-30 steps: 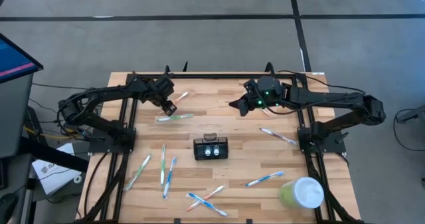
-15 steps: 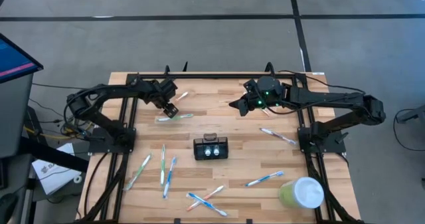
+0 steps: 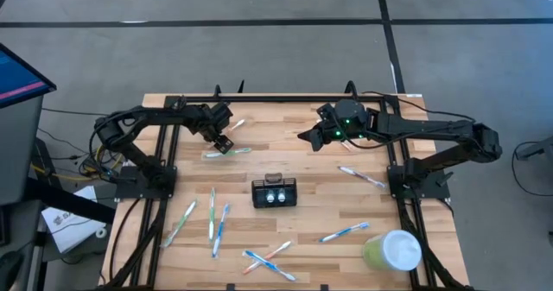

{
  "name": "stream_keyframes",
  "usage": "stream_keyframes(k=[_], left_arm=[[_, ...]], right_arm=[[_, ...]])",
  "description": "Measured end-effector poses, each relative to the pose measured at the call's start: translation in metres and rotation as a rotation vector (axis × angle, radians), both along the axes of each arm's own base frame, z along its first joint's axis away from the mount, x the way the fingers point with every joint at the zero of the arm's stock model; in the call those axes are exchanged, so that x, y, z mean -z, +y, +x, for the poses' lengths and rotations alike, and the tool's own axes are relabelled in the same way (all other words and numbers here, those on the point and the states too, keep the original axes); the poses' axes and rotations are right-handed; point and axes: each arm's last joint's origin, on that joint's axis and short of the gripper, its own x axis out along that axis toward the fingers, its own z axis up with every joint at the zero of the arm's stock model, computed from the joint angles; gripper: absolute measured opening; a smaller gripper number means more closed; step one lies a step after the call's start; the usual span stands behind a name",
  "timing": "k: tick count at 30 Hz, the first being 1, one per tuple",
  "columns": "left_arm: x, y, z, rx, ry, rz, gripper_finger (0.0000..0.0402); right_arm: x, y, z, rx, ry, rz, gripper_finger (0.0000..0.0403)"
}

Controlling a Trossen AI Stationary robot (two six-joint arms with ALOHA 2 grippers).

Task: Pick & Place toothbrushing station
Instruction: Put the top left orange toothbrush into the top right section of the mesh organizer

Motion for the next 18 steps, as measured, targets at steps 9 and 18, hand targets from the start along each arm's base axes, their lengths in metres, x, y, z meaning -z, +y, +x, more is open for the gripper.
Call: stream_keyframes(k=[9, 18], left_arm=[[0.0006, -0.0003, 0.0007, -0.003, -0.013, -0.011, 0.0122], [-0.0031, -0.0013, 0.0008, -0.007, -0.043, -0.018, 0.0013]], right_arm=[[0.0000, -0.0001, 0.0000, 0.000, -0.001, 0.000, 0.0000], [-0.0001, 0.0000, 0.0000, -0.004, -0.001, 0.002, 0.0000]])
